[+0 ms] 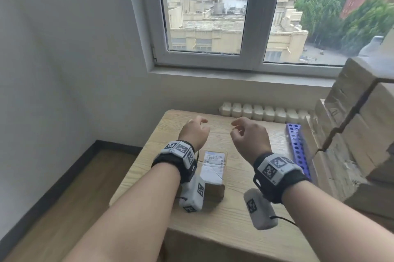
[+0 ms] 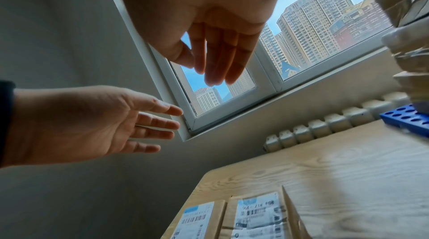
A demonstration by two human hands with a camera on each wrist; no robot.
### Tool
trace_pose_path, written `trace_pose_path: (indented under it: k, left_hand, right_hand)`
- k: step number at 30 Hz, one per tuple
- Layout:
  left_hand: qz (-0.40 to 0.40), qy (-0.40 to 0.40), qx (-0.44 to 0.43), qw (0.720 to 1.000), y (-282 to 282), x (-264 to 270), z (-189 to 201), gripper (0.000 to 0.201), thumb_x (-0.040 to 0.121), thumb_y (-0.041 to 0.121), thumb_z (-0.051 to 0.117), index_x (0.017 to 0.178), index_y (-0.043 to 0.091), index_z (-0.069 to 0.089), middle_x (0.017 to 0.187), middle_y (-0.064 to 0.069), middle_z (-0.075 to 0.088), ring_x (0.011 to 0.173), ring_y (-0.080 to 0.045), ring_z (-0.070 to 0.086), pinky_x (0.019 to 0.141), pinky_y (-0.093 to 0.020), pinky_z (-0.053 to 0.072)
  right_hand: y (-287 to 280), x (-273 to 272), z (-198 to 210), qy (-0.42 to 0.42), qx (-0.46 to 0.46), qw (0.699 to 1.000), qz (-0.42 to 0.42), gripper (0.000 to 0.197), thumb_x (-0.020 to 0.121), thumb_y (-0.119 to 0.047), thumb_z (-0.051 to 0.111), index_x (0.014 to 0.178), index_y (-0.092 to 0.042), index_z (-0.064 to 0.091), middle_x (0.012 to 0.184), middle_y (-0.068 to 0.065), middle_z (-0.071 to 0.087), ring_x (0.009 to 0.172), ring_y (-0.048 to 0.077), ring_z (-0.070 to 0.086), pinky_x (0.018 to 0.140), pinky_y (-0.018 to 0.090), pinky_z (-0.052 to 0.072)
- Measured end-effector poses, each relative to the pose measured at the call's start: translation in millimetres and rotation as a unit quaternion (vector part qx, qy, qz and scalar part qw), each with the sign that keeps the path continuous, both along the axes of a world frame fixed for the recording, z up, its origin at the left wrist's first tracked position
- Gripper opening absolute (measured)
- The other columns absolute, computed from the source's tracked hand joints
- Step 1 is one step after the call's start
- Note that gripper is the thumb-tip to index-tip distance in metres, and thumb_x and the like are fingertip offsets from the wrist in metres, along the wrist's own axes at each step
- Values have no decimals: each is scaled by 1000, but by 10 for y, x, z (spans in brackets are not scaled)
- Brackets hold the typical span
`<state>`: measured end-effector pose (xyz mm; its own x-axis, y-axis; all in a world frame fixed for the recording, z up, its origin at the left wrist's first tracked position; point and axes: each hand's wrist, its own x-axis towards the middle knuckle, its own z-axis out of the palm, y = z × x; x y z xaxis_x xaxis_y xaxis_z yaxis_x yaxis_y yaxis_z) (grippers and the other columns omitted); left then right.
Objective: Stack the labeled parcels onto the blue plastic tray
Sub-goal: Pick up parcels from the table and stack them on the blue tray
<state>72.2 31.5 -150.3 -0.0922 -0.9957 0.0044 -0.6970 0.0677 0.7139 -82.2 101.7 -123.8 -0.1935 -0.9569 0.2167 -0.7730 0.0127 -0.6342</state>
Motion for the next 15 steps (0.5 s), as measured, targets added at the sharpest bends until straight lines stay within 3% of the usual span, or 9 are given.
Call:
trace_pose_path:
  k: [6,12,15]
  left_hand:
    - [-8,-7,40,999,-389,605,-349,33,97,31,48,128,21,57,136,-2,55,122,-21,53,102,-36,44]
    - [-23,-17,105,994,-653,986,-772,38,95,32,48,132,26,53,138,-1,51,116,-19,55,93,-32,46]
    - [-20,-20,143,989,-703,1085,-981,42,95,30,52,136,23,49,141,-4,47,119,-21,53,95,-32,44]
  right_hand:
    - [-360,558,-359,-3,62,998,-5,27,94,-21,53,117,-18,64,96,-5,66,86,12,60,77,23,46]
    - [-604,965,-768,-13,140,989,-37,27,94,-25,53,117,-19,64,102,-4,68,91,13,61,81,27,50]
    - [-644,1049,-949,-8,181,982,-49,26,94,-26,52,117,-20,63,104,-3,69,93,15,62,85,33,52]
